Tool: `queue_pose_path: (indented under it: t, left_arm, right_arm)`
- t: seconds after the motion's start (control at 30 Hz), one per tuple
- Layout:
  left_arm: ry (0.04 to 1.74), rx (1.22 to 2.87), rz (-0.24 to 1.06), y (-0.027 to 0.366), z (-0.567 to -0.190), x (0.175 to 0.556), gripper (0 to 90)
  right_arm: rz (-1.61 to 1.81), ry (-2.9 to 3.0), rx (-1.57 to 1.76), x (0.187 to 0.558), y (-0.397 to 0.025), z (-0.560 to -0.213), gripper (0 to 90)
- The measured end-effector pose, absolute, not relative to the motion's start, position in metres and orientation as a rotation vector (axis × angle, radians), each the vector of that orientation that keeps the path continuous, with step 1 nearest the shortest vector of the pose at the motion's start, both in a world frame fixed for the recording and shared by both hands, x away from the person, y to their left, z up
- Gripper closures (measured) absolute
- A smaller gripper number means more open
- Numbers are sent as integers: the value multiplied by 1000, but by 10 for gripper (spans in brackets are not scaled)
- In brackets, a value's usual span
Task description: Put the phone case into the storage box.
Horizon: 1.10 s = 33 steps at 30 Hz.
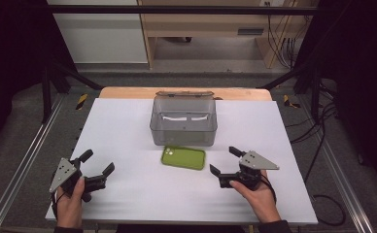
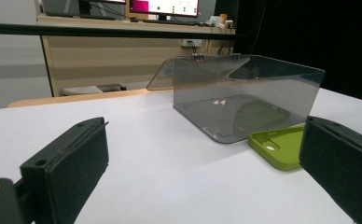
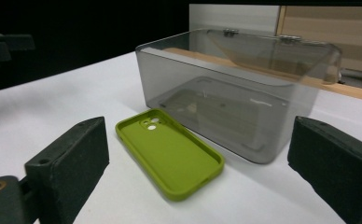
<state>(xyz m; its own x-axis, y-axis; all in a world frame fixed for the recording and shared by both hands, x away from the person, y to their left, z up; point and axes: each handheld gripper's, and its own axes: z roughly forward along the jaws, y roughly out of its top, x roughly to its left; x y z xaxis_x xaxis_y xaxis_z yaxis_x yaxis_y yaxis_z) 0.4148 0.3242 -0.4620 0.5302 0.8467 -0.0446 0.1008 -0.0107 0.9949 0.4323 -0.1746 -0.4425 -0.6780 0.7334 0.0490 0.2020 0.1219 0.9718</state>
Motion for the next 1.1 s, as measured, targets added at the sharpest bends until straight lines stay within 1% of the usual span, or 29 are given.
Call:
queue_pose_path:
  t: [0.1, 0.2, 0.23, 0.47, 0.6, 0.73, 0.83, 1.1]
  left_arm:
    - [863, 1476, 744, 326, -460, 415, 11]
    - [880, 1458, 727, 329, -461, 416, 12]
    - [884, 1458, 726, 329, -461, 417, 12]
    - [859, 1497, 739, 326, -460, 414, 12]
    - [860, 1492, 738, 327, -461, 413, 12]
    - [860, 1495, 735, 328, -462, 414, 12]
    - [856, 1503, 734, 328, -462, 415, 12]
    - [849, 1531, 750, 326, -461, 416, 12]
  right_arm:
    - [1582, 1984, 887, 437, -164, -441, 77]
    - [1560, 2031, 899, 447, -144, -441, 97]
    - [1560, 2031, 899, 447, -144, -441, 97]
    - [1489, 2069, 936, 464, -114, -435, 136]
    - [1448, 2107, 914, 465, -105, -434, 142]
    - [1394, 2141, 917, 468, -97, -433, 169]
    - [1390, 2163, 936, 472, -94, -436, 154]
    - [1324, 2218, 989, 481, -93, -444, 162]
